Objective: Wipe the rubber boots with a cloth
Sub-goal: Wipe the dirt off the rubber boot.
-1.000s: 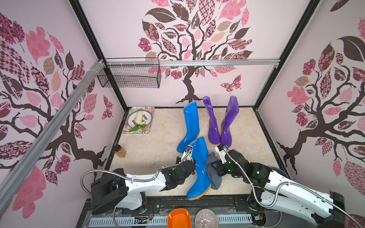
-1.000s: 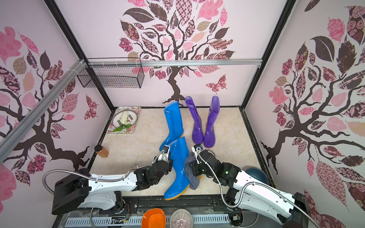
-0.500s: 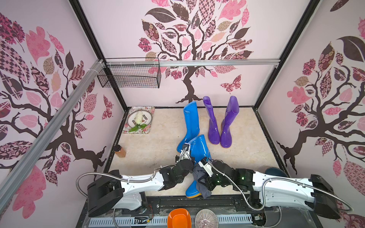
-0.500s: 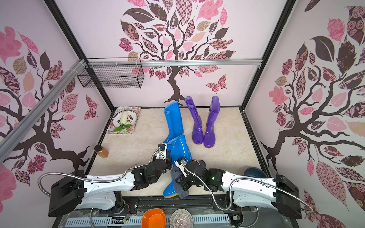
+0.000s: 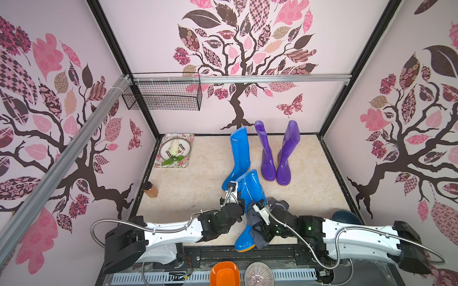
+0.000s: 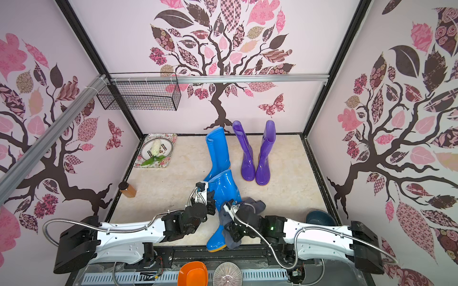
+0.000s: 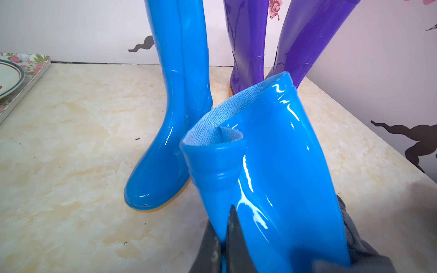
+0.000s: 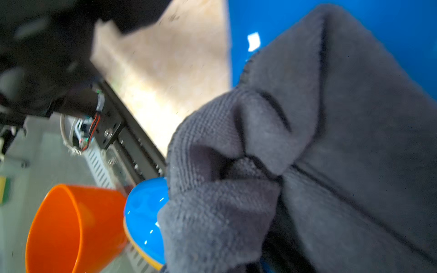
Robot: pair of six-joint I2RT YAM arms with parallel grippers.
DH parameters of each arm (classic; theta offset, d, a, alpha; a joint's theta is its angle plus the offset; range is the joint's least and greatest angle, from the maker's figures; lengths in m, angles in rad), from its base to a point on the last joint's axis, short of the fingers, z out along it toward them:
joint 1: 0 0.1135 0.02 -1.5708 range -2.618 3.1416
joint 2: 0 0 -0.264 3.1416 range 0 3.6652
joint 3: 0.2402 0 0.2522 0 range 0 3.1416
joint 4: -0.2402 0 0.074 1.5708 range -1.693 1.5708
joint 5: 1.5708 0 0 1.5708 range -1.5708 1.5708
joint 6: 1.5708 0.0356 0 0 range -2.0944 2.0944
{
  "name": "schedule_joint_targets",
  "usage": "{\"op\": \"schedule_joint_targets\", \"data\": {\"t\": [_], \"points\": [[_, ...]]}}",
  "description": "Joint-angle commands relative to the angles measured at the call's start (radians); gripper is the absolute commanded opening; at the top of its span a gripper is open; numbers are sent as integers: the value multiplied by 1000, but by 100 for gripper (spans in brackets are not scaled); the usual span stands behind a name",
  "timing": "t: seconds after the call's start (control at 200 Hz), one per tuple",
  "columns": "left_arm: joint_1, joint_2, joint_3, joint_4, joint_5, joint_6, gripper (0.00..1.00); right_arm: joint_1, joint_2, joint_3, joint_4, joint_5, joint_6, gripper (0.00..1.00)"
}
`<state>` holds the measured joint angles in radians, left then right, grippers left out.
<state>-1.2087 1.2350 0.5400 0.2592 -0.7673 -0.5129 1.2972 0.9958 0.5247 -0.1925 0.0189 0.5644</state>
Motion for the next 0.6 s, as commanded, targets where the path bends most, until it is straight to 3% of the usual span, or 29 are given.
{"op": "schedule_joint_targets", "data": {"t": [0.0, 0.145, 0.265, 0.35, 0.455, 0.595], "points": [[-8, 5, -1, 18, -16, -15, 0, 37, 92, 71, 49, -101, -22, 0], [-7, -11, -3, -3, -24, -17, 0, 75, 150, 72, 82, -125, -10, 0], [-7, -31, -15, -10, -18, -27, 0, 52, 5, 10, 33, 121, 48, 0], [-8, -39, -20, -18, -12, -38, 0, -67, -115, -33, -63, 208, 96, 0], [-7, -51, -21, -21, 1, -54, 0, -234, -178, -41, -182, 182, 85, 0], [-8, -57, -20, -21, 16, -76, 0, -223, -135, -37, -117, 7, 18, 0]]}}
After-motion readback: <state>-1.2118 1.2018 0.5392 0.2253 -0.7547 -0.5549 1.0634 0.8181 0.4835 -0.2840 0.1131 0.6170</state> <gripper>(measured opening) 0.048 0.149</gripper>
